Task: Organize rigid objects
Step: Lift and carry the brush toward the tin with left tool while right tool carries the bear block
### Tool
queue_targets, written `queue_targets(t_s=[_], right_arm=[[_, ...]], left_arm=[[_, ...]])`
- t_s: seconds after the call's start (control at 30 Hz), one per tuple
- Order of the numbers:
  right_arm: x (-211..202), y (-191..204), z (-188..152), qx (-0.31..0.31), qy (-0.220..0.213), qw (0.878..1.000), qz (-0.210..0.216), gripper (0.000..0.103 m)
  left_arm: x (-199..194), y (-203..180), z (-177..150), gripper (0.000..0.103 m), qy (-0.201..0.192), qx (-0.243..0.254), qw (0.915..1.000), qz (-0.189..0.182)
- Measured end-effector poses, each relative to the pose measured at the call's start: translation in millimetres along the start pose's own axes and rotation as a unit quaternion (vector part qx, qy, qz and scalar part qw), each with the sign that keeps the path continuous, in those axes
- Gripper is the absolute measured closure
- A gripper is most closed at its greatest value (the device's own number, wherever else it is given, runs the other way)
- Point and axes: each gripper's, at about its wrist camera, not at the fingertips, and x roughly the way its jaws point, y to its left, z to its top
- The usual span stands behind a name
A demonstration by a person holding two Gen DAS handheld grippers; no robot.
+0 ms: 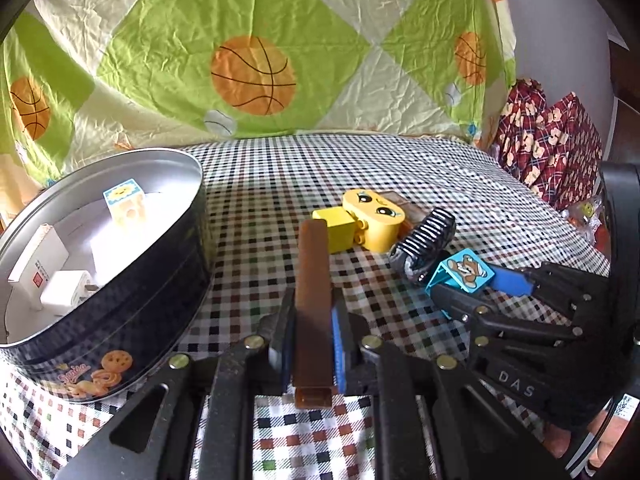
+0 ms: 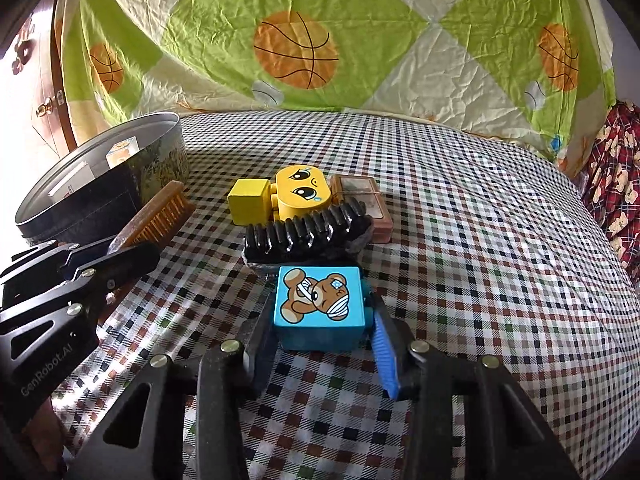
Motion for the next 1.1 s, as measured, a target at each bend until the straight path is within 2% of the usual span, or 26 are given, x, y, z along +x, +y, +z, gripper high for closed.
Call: queue_targets(t_s=[0.27,1.1], right_arm=[[-15,0,-4,0.007,-0.051,0.999,0.006,0.058],[-35,-3,-11,0.019,-0.128,0.992,0.006,0.058]], left_arm=[[-6,1,-2,0.09,-0.019,-0.008,0.9998,0.007],[-22,3,-5,0.09,-0.074,-0.015,0.9968,0.027]])
